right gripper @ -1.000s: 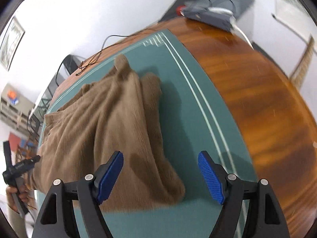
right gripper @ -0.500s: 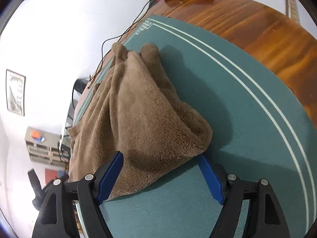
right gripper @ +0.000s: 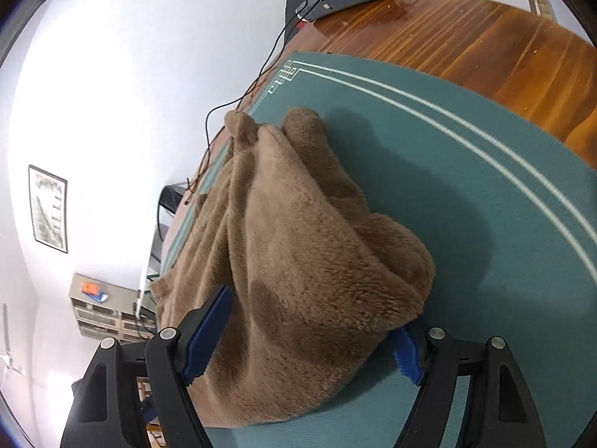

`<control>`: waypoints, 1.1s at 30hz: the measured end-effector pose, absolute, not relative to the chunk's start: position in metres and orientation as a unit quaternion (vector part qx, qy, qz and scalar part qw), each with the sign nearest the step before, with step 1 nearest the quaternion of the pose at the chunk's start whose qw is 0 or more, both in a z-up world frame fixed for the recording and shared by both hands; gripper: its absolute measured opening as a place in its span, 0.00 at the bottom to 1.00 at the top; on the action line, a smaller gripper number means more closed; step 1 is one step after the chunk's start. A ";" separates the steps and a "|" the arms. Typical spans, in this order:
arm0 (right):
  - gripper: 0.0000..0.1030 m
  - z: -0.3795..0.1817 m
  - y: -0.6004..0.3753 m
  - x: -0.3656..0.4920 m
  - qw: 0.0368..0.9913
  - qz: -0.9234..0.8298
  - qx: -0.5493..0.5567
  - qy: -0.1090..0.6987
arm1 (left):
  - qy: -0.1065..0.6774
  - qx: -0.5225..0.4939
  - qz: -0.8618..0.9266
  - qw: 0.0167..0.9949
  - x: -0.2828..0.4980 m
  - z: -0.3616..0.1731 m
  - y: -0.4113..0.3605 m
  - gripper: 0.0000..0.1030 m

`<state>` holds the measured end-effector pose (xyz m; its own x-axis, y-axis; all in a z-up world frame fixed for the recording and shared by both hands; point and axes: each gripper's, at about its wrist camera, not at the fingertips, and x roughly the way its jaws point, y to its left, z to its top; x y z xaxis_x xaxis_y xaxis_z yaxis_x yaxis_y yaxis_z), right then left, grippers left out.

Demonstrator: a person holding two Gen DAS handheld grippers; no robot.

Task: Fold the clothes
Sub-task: 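Press the folded sweatshirt flat with both open grippers, then grasp the sweatshirt side edge with the right gripper and lift it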

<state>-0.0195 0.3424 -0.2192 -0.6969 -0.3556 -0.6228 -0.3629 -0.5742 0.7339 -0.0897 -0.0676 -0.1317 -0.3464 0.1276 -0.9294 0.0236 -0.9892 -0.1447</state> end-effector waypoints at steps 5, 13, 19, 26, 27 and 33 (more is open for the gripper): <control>0.77 -0.222 0.345 -0.016 -0.012 0.788 -0.377 0.487 | -0.064 -0.568 0.819 0.047 -0.086 -0.122 -0.052 0.87; 0.77 -0.222 0.360 -0.012 -0.014 0.769 -0.352 0.534 | -0.060 -0.570 0.817 0.059 -0.085 -0.114 -0.028 0.87; 0.75 -0.226 0.344 -0.025 -0.031 0.770 -0.366 0.523 | -0.062 -0.581 0.809 0.068 -0.082 -0.118 -0.007 0.87; 0.29 -0.238 0.347 -0.042 -0.021 0.772 -0.393 0.499 | -0.049 -0.574 0.811 0.100 -0.084 -0.100 0.028 0.87; 0.28 -0.234 0.345 -0.043 -0.022 0.780 -0.394 0.485 | -0.050 -0.575 0.810 0.105 -0.085 -0.098 0.033 0.87; 0.27 -0.181 0.313 -0.046 -0.015 0.866 -0.371 0.334 | -0.042 -0.583 0.799 0.141 -0.106 -0.082 0.073 0.87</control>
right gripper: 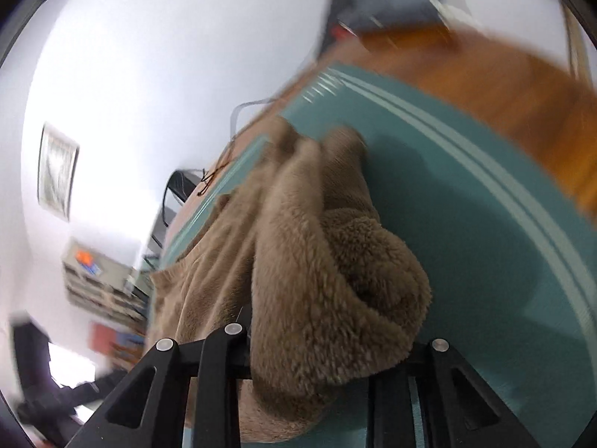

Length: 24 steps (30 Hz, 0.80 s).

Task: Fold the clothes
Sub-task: 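Grasp the sweatshirt side edge with the right gripper and lift it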

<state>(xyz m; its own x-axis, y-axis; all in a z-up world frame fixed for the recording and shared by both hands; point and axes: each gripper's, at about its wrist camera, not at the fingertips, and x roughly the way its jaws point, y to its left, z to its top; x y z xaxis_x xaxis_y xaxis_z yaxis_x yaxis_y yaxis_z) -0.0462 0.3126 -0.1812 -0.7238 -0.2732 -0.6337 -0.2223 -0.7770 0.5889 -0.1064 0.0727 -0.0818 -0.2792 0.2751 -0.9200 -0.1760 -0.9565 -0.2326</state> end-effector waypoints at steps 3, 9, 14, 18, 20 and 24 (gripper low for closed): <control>0.27 -0.163 0.292 -0.044 0.012 -0.897 0.355 -0.264 | -0.033 -0.582 0.795 0.169 -0.120 -0.067 0.099 0.87; 0.25 -0.132 0.253 -0.020 0.000 -0.949 0.304 -0.088 | -0.026 -0.593 0.777 0.209 -0.146 -0.054 0.134 0.87; 0.25 -0.118 0.227 -0.008 0.008 -0.964 0.266 0.007 | -0.033 -0.606 0.771 0.192 -0.154 -0.064 0.127 0.87; 0.25 -0.111 0.212 -0.007 0.015 -0.968 0.244 0.048 | -0.067 -0.617 0.762 0.185 -0.160 -0.071 0.105 0.87; 0.25 -0.111 0.200 -0.006 0.021 -0.969 0.236 0.071 | -0.091 -0.618 0.758 0.189 -0.165 -0.071 0.093 0.87; 0.25 -0.114 0.176 0.000 0.031 -0.967 0.222 0.118 | -0.129 -0.621 0.739 0.225 -0.176 -0.069 0.088 0.87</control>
<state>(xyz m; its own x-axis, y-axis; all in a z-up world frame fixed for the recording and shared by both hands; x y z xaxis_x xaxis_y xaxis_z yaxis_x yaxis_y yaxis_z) 0.0005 0.1758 -0.1139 -0.8995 -0.0076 -0.4368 0.1120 -0.9704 -0.2138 -0.1763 0.0875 -0.0687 -0.1262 0.4934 -0.8606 -0.1735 -0.8652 -0.4705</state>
